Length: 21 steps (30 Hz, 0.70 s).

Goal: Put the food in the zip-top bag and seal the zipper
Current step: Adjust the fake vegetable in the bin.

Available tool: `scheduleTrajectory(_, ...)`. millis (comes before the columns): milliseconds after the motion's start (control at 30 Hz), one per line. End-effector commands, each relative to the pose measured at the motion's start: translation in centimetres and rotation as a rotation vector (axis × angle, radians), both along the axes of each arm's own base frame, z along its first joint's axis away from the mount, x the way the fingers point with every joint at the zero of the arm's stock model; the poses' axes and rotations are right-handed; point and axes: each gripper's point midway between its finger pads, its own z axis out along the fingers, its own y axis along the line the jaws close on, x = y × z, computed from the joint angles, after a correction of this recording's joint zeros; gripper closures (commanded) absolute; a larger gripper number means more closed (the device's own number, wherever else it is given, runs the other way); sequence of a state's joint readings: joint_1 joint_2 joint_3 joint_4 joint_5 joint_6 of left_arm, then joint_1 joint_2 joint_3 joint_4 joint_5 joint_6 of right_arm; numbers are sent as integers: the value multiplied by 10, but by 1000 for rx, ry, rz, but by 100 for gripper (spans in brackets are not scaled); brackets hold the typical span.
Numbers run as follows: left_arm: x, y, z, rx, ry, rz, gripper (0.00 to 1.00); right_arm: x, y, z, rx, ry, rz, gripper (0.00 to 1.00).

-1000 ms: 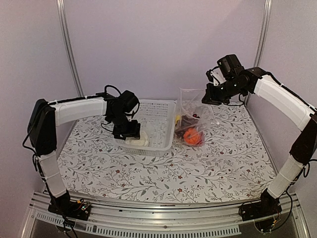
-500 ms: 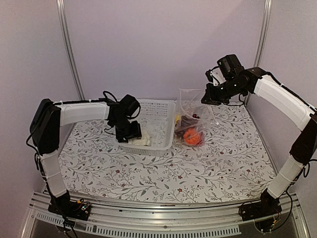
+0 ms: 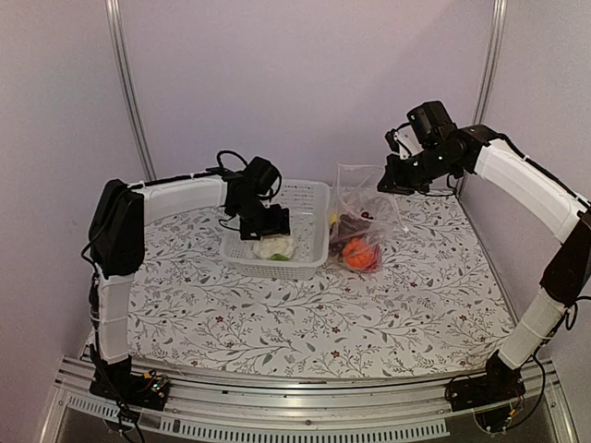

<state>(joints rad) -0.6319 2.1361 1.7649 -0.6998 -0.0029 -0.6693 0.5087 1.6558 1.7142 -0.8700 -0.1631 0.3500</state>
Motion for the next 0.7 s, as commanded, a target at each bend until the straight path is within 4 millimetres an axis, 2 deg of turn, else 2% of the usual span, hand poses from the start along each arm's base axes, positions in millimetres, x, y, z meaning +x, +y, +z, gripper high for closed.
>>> scheduleTrajectory(0, 6, 11, 18, 111, -69, -64, 14, -2, -6, 10, 2, -23, -6, 100)
scheduleTrajectory(100, 9, 14, 37, 221, -155, -117, 14, -2, -5, 10, 8, -20, -4, 100)
scheduleTrajectory(167, 8, 12, 47, 234, -195, -136, 18, -1, -6, 10, 13, -16, -6, 100)
scheduleTrajectory(267, 2, -9, 48, 150, -202, -210, 28, 1, -8, 12, 16, -15, -10, 100)
scheduleTrajectory(467, 7, -42, 35, 81, -184, -293, 38, 1, -11, 13, 0, -7, -2, 100)
scheduleTrajectory(667, 13, -46, 8, 114, -121, -282, 44, -2, -15, 12, 0, -4, -3, 100)
